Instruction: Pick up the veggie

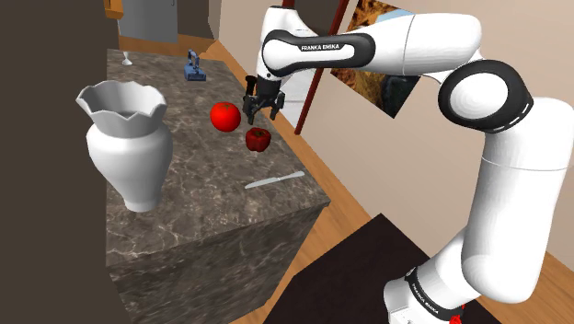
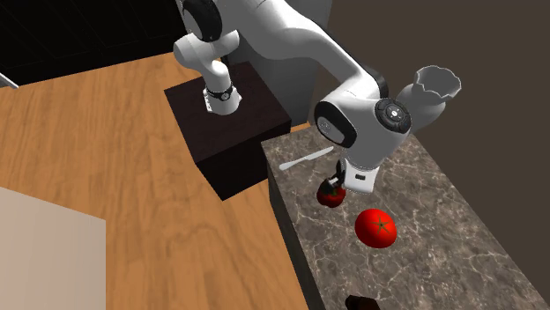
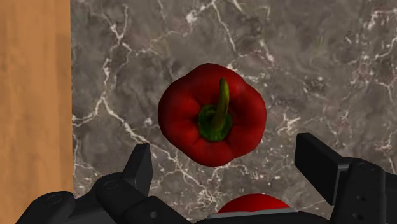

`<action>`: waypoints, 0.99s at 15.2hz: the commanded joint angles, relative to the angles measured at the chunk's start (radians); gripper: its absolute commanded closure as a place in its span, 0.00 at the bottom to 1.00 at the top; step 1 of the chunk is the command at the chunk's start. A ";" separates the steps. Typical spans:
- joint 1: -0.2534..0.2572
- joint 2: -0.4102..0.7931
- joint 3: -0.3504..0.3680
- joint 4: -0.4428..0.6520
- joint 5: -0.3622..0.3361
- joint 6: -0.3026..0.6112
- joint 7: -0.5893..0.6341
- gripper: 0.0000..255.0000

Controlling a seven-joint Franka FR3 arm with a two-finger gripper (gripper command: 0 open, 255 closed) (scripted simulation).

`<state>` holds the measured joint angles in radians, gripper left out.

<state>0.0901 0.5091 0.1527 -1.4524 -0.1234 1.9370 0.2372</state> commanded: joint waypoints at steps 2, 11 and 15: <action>0.000 0.013 -0.001 -0.022 -0.003 0.035 0.004 0.00; 0.001 0.016 -0.001 -0.026 -0.004 0.041 0.004 1.00; 0.000 0.011 -0.001 -0.019 -0.003 0.030 0.003 1.00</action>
<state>0.0913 0.5231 0.1514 -1.4738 -0.1267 1.9723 0.2418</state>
